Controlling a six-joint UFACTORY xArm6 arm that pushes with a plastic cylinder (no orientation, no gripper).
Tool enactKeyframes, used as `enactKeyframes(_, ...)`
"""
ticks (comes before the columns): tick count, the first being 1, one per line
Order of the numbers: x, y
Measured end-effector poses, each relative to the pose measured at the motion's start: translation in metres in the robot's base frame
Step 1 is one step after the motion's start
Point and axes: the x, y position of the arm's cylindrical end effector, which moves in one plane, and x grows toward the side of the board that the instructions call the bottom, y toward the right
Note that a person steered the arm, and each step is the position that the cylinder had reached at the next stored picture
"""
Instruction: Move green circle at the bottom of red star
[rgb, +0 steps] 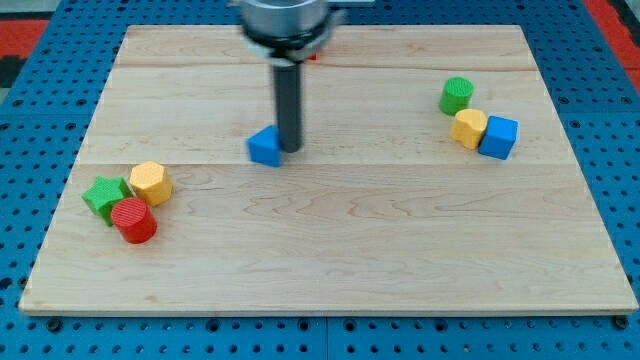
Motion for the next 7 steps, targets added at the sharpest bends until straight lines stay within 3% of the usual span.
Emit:
enactKeyframes(1,0.009,-0.044)
enactKeyframes(2,-0.01,-0.076)
enactKeyframes(3,0.015,-0.105)
enactKeyframes(5,0.006,-0.1)
enactKeyframes(7,-0.017,-0.037)
